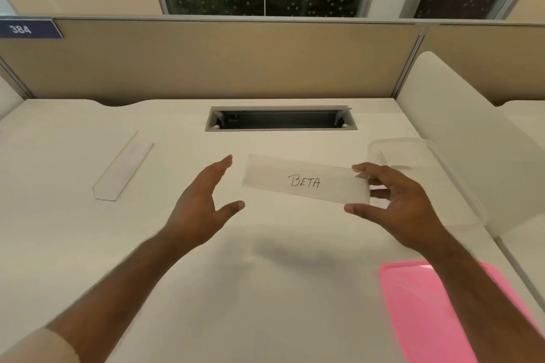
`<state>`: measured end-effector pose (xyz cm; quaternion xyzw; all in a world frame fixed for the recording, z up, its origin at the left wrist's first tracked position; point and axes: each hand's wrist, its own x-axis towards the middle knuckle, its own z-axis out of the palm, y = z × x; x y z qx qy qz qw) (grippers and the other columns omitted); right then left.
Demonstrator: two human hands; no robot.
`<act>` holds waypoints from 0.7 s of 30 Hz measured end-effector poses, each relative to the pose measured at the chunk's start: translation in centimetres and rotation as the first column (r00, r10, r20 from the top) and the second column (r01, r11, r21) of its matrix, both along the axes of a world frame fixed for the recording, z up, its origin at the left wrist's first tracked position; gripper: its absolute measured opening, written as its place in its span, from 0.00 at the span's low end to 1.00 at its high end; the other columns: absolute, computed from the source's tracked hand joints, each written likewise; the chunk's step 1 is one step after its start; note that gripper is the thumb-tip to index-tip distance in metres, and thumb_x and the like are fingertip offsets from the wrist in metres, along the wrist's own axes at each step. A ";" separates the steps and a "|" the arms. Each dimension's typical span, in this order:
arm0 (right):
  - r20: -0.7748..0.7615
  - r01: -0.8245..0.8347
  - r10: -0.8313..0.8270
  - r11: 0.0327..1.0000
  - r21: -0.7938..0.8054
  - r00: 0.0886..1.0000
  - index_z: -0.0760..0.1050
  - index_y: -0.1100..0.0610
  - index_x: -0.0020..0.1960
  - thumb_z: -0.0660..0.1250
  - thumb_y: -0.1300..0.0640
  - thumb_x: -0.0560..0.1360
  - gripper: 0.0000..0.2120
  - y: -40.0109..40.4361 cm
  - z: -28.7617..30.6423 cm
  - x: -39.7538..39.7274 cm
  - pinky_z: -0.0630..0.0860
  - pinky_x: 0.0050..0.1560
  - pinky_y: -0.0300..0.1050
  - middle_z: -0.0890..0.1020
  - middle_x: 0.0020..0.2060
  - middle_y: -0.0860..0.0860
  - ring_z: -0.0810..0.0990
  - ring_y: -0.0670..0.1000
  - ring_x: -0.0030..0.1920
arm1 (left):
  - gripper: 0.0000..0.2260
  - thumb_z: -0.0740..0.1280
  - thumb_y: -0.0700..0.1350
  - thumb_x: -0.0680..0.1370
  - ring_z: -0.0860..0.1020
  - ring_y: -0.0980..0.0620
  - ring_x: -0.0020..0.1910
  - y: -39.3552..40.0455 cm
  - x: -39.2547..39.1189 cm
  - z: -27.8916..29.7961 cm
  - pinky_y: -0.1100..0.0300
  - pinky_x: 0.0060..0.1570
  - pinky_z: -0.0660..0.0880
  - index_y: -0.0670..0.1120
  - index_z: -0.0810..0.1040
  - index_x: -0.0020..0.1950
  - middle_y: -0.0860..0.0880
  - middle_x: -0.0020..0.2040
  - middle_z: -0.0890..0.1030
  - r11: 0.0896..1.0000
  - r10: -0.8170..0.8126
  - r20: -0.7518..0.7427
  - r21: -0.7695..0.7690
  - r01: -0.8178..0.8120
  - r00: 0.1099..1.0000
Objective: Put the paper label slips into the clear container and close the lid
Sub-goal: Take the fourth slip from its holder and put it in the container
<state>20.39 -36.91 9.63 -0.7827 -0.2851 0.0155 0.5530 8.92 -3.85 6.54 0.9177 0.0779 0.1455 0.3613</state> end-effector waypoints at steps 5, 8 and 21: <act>0.091 0.237 -0.237 0.971 0.005 0.967 0.78 0.46 0.60 0.80 0.49 0.59 0.30 -4.5 -0.2 1.6 0.80 0.53 0.39 0.81 0.54 0.42 0.81 0.47 0.54 | 0.32 0.66 0.57 0.78 0.61 0.53 0.77 -2.6 2.4 -5.6 0.56 0.73 0.60 0.51 0.59 0.79 0.54 0.78 0.64 0.980 0.160 -0.094 0.131 -0.147 0.983; 0.158 0.390 -0.383 0.921 -0.012 0.910 0.77 0.47 0.61 0.81 0.53 0.61 0.29 -7.3 -0.2 2.6 0.80 0.51 0.40 0.80 0.51 0.40 0.82 0.51 0.52 | 0.32 0.60 0.60 0.79 0.55 0.53 0.79 -4.4 4.3 -8.5 0.55 0.75 0.55 0.47 0.57 0.79 0.52 0.80 0.60 0.967 0.171 -0.138 0.212 -0.140 0.975; 0.494 0.761 -0.591 0.582 -0.287 0.638 0.74 0.55 0.63 0.80 0.51 0.64 0.31 -14.4 -1.3 4.0 0.76 0.40 0.49 0.79 0.47 0.55 0.79 0.57 0.44 | 0.39 0.44 0.69 0.77 0.46 0.50 0.80 -8.1 7.9 -13.9 0.52 0.78 0.44 0.45 0.48 0.81 0.50 0.82 0.48 0.904 0.195 -0.311 0.424 -0.048 0.930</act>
